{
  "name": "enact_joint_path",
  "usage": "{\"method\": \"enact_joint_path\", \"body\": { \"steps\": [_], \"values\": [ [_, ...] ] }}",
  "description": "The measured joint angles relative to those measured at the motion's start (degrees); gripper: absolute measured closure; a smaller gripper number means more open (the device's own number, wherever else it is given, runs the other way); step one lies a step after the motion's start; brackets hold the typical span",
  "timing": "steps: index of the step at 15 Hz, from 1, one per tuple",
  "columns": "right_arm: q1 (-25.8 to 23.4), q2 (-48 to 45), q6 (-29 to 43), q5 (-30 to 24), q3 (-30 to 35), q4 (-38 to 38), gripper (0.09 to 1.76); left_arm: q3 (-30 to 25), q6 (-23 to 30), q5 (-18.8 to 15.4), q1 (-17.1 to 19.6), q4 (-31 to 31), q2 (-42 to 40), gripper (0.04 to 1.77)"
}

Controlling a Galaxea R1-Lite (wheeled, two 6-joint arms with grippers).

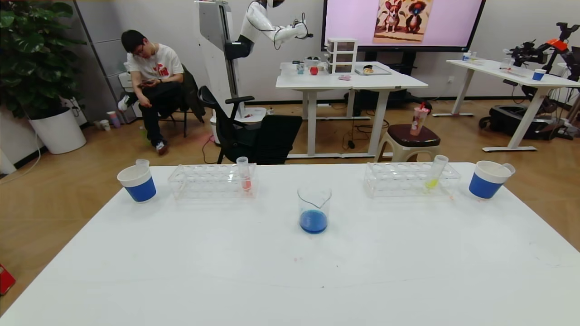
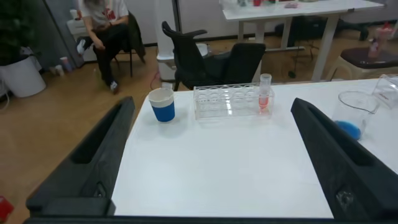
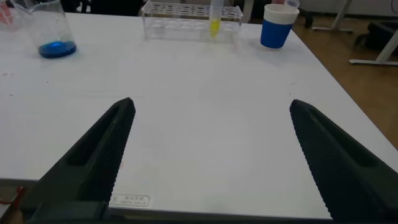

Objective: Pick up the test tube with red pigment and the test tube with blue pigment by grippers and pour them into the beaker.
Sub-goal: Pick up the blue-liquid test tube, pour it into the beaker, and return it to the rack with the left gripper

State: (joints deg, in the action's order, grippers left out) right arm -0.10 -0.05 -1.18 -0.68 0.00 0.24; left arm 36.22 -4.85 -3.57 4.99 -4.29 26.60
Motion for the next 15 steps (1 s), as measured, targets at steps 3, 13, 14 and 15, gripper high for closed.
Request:
{"method": "enact_joint_path", "body": {
  "steps": [3,13,14,15],
  "values": [
    [0.02,0.00,0.04,0.00,0.00,0.02,0.11,-4.96,3.75,1.18,-0.33,4.91,-8.11,0.06],
    [0.00,0.00,0.06,0.00,0.00,0.02,0.11,-18.25,-1.62,1.18,-4.68,1.49,-23.69,0.06],
    [0.00,0.00,0.04,0.02,0.00,0.02,0.11,-21.64,-0.79,1.16,-4.69,1.97,-24.71,0.06],
    [0.00,0.00,0.06,0.00,0.00,0.00,0.11,-25.26,0.69,1.18,-4.69,2.67,-25.42,0.06]
  ]
}}
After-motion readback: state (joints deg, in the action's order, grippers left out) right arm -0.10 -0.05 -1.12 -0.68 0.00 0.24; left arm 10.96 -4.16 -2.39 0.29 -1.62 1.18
